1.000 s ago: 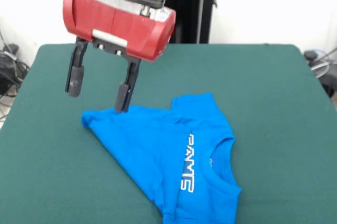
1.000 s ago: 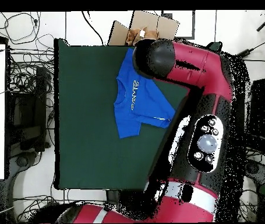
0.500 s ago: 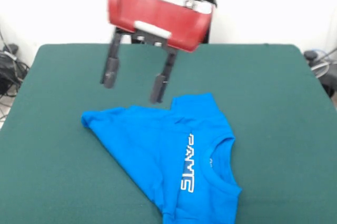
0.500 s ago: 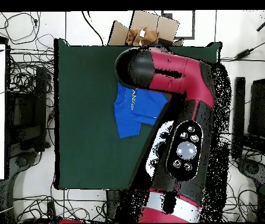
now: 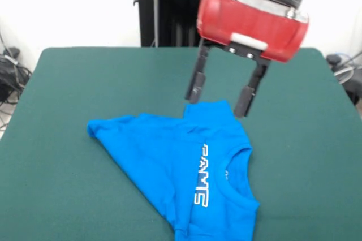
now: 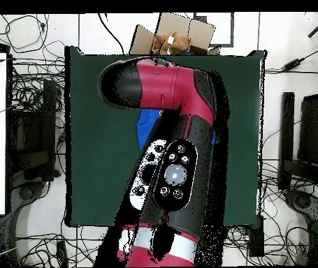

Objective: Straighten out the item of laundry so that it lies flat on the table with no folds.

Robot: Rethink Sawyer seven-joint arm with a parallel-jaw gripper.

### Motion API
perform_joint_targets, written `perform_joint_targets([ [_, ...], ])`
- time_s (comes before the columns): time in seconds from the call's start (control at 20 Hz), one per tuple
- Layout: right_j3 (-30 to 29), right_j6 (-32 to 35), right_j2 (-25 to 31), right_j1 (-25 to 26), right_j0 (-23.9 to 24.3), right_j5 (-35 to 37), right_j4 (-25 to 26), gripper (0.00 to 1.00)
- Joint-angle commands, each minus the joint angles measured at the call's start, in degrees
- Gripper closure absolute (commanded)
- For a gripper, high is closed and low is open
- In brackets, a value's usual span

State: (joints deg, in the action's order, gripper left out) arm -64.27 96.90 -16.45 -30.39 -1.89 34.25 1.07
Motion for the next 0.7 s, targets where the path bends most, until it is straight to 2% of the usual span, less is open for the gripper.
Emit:
perform_joint_targets([
  [0.05, -8.69, 17.28, -1.11, 5.32, -1.2, -4.05, 0.46, 0.0],
  [0.25, -9.65, 17.34, -0.1, 5.63, -0.43, -7.59, -0.95, 0.0],
  [0.7, -12.75, 12.36, 4.43, 4.75, 3.16, -12.27, -2.12, 0.0],
])
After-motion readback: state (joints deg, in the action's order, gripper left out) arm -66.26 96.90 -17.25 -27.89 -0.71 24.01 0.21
